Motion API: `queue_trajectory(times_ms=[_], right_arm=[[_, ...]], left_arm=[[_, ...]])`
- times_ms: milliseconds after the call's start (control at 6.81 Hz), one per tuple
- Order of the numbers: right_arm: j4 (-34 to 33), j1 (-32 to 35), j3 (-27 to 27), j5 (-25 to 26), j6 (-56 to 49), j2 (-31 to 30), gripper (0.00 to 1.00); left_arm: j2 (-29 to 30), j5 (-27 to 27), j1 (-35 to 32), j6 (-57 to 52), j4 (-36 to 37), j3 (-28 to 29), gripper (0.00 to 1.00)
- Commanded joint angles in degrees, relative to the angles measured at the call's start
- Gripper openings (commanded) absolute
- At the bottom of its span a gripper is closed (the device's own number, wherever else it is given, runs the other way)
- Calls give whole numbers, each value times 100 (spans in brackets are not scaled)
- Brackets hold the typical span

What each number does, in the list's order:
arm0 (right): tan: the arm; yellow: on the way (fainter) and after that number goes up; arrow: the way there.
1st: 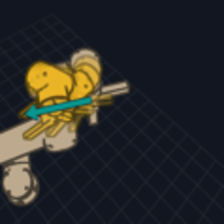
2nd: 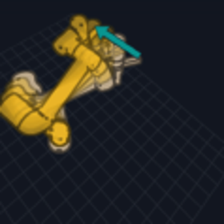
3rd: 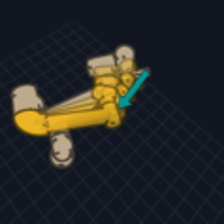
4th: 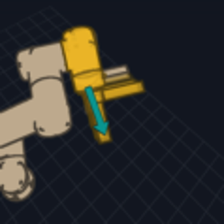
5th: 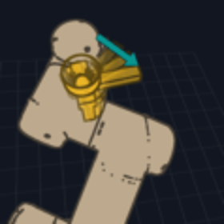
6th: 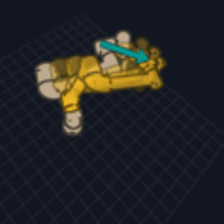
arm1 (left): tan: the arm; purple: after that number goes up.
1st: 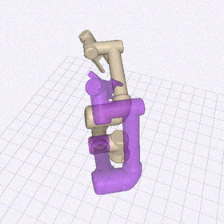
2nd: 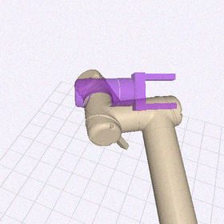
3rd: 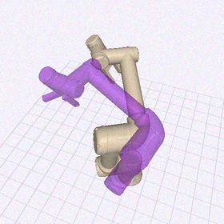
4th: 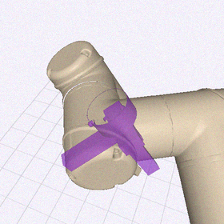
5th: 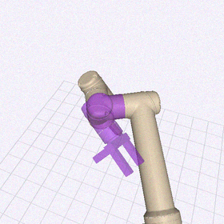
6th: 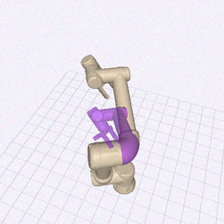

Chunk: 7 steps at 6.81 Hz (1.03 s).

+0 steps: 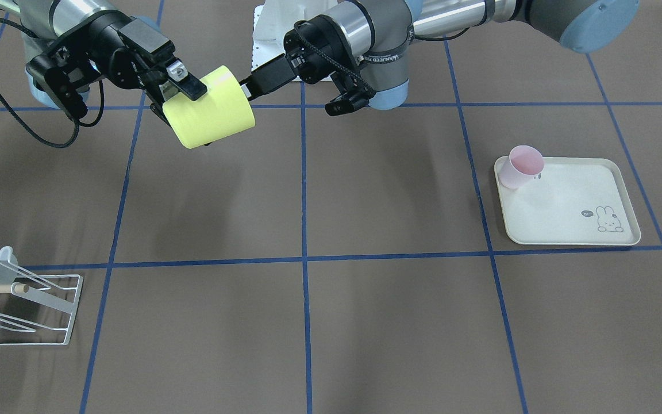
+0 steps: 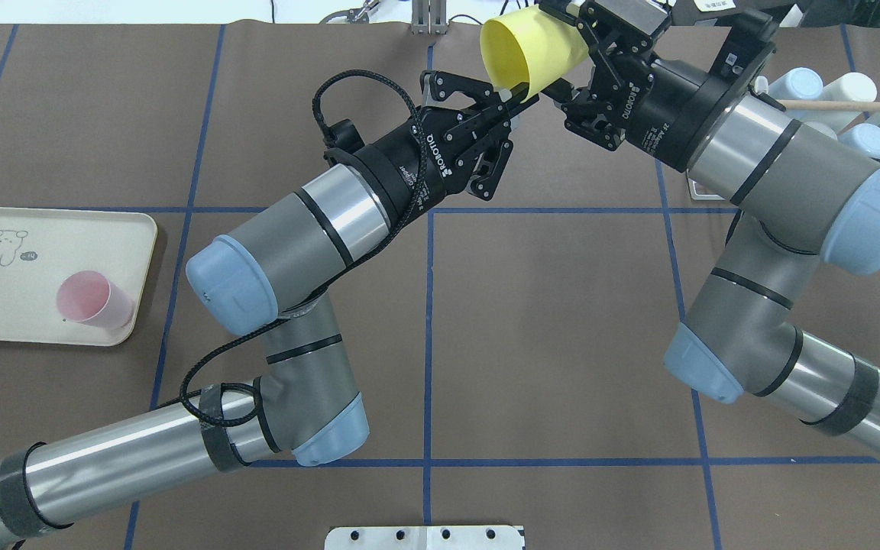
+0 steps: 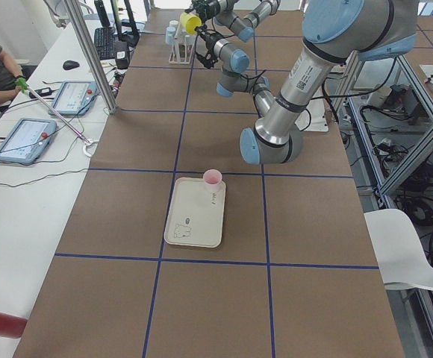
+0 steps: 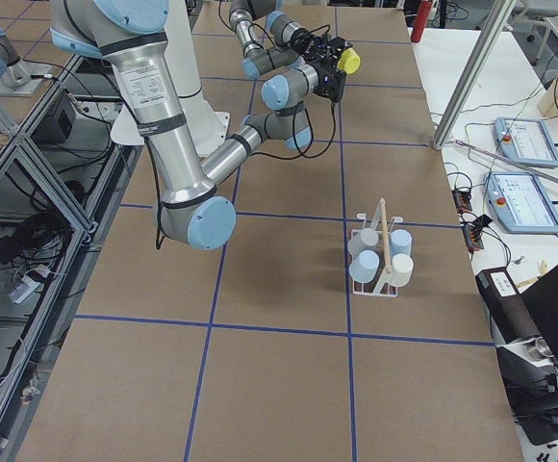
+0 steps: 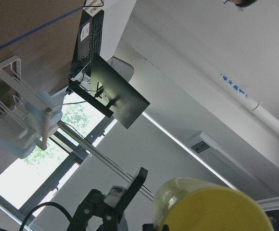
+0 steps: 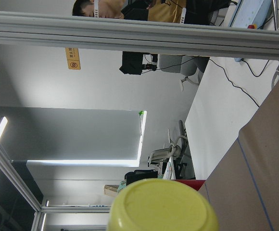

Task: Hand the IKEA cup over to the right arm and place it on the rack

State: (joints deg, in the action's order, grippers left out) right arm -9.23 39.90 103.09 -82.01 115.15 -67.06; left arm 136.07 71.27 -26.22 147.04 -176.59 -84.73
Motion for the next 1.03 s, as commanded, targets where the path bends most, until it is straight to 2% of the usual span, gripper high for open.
queue_trajectory(times_ms=[0,294,441,588,734,881], right_arm=[[0,0,-8,1,-1,0,96],[0,0,-34,1,-1,0,94],[0,8,-34,9,-1,0,87],[0,9,-34,9,-1,0,24],[0,9,-43,27,-1,0,0],[0,9,-61,131,-10,0,0]], left_arm=[[-1,-8,11,0,-24,17,0],[-10,1,11,-35,-33,26,0],[-10,-8,11,-35,-42,26,0],[-10,1,3,-26,-68,26,0],[-2,1,2,-18,-51,-35,99],[-19,10,-6,-35,-59,-61,100]])
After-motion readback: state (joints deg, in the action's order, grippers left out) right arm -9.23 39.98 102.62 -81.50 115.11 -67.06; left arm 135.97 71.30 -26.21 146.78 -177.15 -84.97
